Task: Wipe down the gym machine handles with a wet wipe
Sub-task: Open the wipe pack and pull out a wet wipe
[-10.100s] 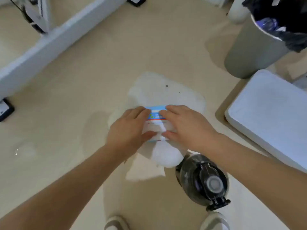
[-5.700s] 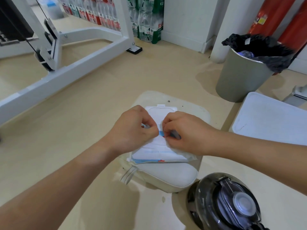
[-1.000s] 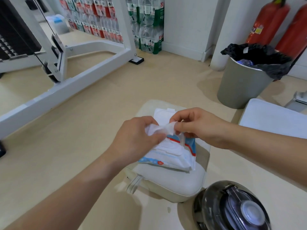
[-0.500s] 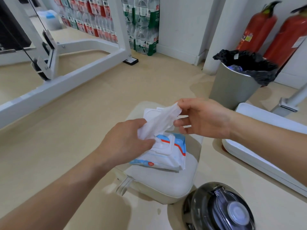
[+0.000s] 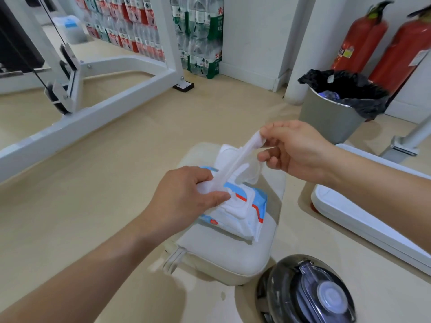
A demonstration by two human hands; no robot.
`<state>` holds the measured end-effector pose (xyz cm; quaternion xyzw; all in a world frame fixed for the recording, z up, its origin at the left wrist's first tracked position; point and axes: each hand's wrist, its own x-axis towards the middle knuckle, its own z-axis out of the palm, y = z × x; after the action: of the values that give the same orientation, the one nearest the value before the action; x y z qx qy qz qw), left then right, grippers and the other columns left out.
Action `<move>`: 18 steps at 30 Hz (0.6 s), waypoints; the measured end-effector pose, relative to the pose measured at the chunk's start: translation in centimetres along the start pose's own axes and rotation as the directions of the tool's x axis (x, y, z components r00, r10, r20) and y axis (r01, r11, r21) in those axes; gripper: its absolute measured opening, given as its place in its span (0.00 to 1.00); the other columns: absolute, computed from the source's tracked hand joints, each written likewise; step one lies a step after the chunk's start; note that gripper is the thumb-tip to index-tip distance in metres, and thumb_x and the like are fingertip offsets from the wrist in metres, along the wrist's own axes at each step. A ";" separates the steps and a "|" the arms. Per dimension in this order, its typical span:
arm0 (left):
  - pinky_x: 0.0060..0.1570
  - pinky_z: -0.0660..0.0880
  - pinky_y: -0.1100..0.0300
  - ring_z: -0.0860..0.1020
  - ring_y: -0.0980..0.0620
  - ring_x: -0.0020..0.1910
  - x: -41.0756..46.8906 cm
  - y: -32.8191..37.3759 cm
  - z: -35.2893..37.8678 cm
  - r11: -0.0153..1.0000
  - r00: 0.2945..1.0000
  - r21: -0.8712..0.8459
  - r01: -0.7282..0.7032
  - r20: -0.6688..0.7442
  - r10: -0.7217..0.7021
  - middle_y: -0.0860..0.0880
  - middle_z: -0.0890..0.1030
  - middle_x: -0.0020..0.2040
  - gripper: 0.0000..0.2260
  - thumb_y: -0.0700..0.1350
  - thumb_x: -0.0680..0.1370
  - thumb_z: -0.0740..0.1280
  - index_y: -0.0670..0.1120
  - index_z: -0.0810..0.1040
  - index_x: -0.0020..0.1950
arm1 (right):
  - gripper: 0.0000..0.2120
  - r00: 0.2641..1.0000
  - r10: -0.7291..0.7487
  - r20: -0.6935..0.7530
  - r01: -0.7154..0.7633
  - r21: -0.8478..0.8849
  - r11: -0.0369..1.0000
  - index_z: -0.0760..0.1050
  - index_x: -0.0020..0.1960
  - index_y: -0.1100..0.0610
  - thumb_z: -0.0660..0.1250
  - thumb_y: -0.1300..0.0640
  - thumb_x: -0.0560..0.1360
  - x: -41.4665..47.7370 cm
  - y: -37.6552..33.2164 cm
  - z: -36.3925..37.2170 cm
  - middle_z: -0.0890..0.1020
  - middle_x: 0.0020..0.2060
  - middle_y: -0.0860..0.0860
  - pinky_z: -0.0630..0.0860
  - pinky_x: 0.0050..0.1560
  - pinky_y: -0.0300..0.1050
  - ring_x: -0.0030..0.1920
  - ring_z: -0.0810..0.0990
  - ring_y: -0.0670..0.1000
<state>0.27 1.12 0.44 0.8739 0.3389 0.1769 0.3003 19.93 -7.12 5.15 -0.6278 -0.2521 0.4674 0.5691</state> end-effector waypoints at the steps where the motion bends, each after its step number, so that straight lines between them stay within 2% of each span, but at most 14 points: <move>1: 0.32 0.62 0.59 0.66 0.53 0.30 -0.1 0.1 0.1 0.997 0.999 0.073 -0.041 0.027 0.039 0.49 0.71 0.29 0.15 0.53 0.68 0.74 0.44 0.74 0.34 | 0.11 1.000 0.002 -0.016 -0.001 0.046 0.999 0.72 0.39 0.61 0.56 0.66 0.79 0.0 0.0 0.0 0.77 0.29 0.53 0.68 0.22 0.35 0.23 0.76 0.48; 3: 0.35 0.63 0.60 0.68 0.53 0.33 -0.1 0.1 0.0 0.980 0.992 0.167 -0.109 0.082 0.097 0.49 0.73 0.34 0.11 0.52 0.70 0.72 0.45 0.76 0.38 | 0.13 1.000 0.009 -0.019 -0.008 0.096 0.995 0.70 0.37 0.60 0.55 0.66 0.79 0.2 0.2 0.1 0.73 0.28 0.54 0.69 0.23 0.36 0.23 0.73 0.48; 5: 0.35 0.63 0.62 0.70 0.55 0.35 0.1 0.0 -0.1 0.958 0.984 0.234 -0.164 0.114 0.140 0.52 0.74 0.37 0.07 0.51 0.72 0.70 0.48 0.78 0.43 | 0.13 1.000 0.005 0.028 -0.006 0.022 1.000 0.69 0.37 0.59 0.55 0.65 0.80 0.3 0.6 0.2 0.69 0.29 0.54 0.67 0.25 0.37 0.23 0.69 0.48; 7: 0.39 0.64 0.59 0.72 0.53 0.40 0.3 -0.3 -0.1 0.926 0.972 0.302 -0.225 0.139 0.191 0.53 0.75 0.39 0.06 0.51 0.73 0.69 0.49 0.79 0.44 | 0.10 0.990 -0.029 0.137 0.071 -0.314 0.947 0.72 0.40 0.57 0.58 0.60 0.80 -0.3 0.5 0.3 0.70 0.29 0.50 0.65 0.28 0.38 0.24 0.67 0.47; 8: 0.42 0.66 0.57 0.73 0.51 0.42 0.4 -0.4 0.0 0.919 0.967 0.310 -0.243 0.151 0.205 0.53 0.75 0.40 0.06 0.50 0.73 0.69 0.48 0.79 0.44 | 0.08 0.976 -0.045 0.215 0.163 -0.574 0.803 0.73 0.43 0.55 0.61 0.54 0.79 -0.6 0.5 0.3 0.70 0.28 0.45 0.65 0.31 0.38 0.26 0.67 0.46; 9: 0.43 0.68 0.56 0.74 0.50 0.44 0.5 -0.5 0.0 0.918 0.964 0.306 -0.253 0.161 0.212 0.52 0.75 0.41 0.05 0.48 0.73 0.69 0.48 0.79 0.44 | 0.08 0.954 -0.038 0.297 0.269 -0.793 0.547 0.74 0.46 0.52 0.64 0.48 0.76 -0.9 0.7 0.4 0.71 0.29 0.42 0.65 0.33 0.37 0.29 0.68 0.44; 10: 0.44 0.70 0.54 0.74 0.49 0.45 0.6 -0.6 0.0 0.916 0.960 0.303 -0.265 0.174 0.220 0.51 0.76 0.41 0.04 0.46 0.73 0.69 0.47 0.79 0.44 | 0.10 0.931 -0.023 0.363 0.358 -0.902 0.242 0.74 0.49 0.49 0.67 0.43 0.73 -0.9 1.1 0.4 0.73 0.31 0.42 0.66 0.34 0.37 0.34 0.70 0.43; 11: 0.45 0.71 0.53 0.74 0.48 0.45 0.7 -0.8 0.0 0.908 0.952 0.304 -0.289 0.189 0.239 0.51 0.75 0.41 0.03 0.44 0.72 0.68 0.46 0.79 0.45 | 0.11 0.909 -0.019 0.417 0.416 -0.909 -0.017 0.75 0.50 0.47 0.67 0.43 0.73 -1.0 1.6 0.4 0.76 0.35 0.43 0.67 0.36 0.38 0.38 0.72 0.45; 12: 0.44 0.71 0.52 0.74 0.47 0.45 0.8 -0.9 -0.1 0.893 0.941 0.310 -0.326 0.202 0.273 0.50 0.76 0.41 0.03 0.42 0.72 0.68 0.46 0.79 0.45 | 0.09 0.884 -0.042 0.465 0.457 -0.880 -0.131 0.78 0.51 0.48 0.66 0.46 0.74 -1.1 1.9 0.7 0.79 0.38 0.46 0.70 0.38 0.41 0.41 0.75 0.48; 13: 0.43 0.72 0.51 0.74 0.46 0.45 1.0 -1.1 -0.1 0.874 0.926 0.318 -0.367 0.209 0.313 0.49 0.76 0.42 0.04 0.41 0.71 0.68 0.45 0.80 0.45 | 0.08 0.864 -0.078 0.497 0.486 -0.865 -0.125 0.80 0.50 0.51 0.64 0.51 0.76 -1.2 2.0 0.9 0.81 0.40 0.49 0.72 0.42 0.45 0.43 0.76 0.51; 14: 0.43 0.72 0.53 0.74 0.46 0.45 1.1 -1.2 0.0 0.861 0.915 0.319 -0.397 0.205 0.346 0.49 0.77 0.43 0.05 0.40 0.70 0.68 0.45 0.80 0.45 | 0.09 0.860 -0.126 0.494 0.499 -0.867 0.003 0.82 0.49 0.54 0.64 0.55 0.75 -1.2 1.9 0.9 0.82 0.40 0.52 0.74 0.44 0.47 0.43 0.78 0.54; 15: 0.44 0.71 0.56 0.74 0.47 0.46 1.1 -1.3 0.0 0.858 0.909 0.305 -0.413 0.190 0.371 0.49 0.77 0.45 0.06 0.40 0.69 0.70 0.45 0.81 0.45 | 0.09 0.883 -0.157 0.443 0.468 -0.855 0.222 0.83 0.48 0.56 0.63 0.59 0.75 -1.1 1.5 0.8 0.82 0.39 0.52 0.77 0.44 0.46 0.43 0.80 0.54; 17: 0.48 0.68 0.65 0.73 0.50 0.47 1.1 -1.2 0.1 0.875 0.899 0.208 -0.437 0.137 0.416 0.51 0.78 0.49 0.07 0.44 0.67 0.72 0.46 0.80 0.43 | 0.10 0.936 -0.103 0.337 0.316 -0.673 0.669 0.83 0.48 0.59 0.63 0.66 0.75 -0.9 0.5 0.2 0.83 0.41 0.51 0.81 0.46 0.43 0.44 0.84 0.52; 18: 0.48 0.66 0.70 0.72 0.53 0.48 1.1 -1.1 0.1 0.893 0.901 0.134 -0.431 0.112 0.418 0.52 0.78 0.50 0.08 0.48 0.67 0.72 0.47 0.80 0.42 | 0.11 0.947 -0.042 0.320 0.219 -0.540 0.813 0.82 0.49 0.61 0.61 0.68 0.77 -0.9 0.3 0.0 0.84 0.44 0.54 0.82 0.47 0.45 0.45 0.84 0.53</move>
<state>0.59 2.43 -0.24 0.9538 0.1403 0.1761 0.1989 19.54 -7.93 5.15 -0.6732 -0.5041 0.4179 0.3435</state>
